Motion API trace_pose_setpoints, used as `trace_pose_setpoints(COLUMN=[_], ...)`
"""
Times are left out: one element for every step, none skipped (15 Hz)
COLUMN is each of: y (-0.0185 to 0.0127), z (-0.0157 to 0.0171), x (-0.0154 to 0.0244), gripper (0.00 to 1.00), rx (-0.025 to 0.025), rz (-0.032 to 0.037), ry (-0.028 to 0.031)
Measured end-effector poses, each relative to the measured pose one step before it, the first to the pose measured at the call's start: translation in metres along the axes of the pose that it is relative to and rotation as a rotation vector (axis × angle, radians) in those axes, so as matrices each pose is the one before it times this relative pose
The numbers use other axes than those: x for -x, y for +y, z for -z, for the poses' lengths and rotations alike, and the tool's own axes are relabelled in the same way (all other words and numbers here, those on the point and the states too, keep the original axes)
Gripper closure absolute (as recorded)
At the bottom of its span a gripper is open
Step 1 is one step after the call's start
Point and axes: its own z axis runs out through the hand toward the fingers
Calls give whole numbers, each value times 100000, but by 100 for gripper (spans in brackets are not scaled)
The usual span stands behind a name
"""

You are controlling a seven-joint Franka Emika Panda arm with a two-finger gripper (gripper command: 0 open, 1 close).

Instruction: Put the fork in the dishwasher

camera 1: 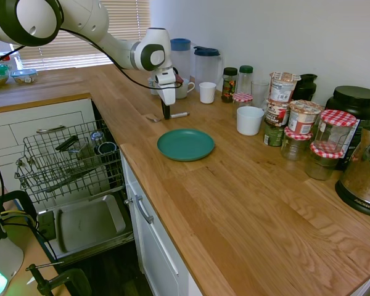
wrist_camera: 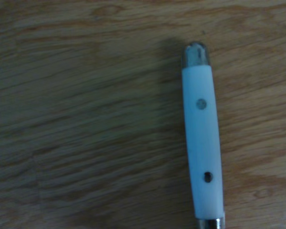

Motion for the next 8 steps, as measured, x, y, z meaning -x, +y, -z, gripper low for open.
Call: trace_pose_setpoints(y=[-36,-23,19,41,48,35,54,121], z=[29,30,0,-6,16,62,103,146], x=[6,-7,-156,-290,-327,-380,-373,-409], gripper=[100,100,100,100,100,100,100,100], rx=[-410,-271,-99,-222,-345,-529,-419,-358], rz=[64,235,808,1071,688,216,-241,-543], ry=[-453,-506,-753,-1590,-1648,-658,107,349])
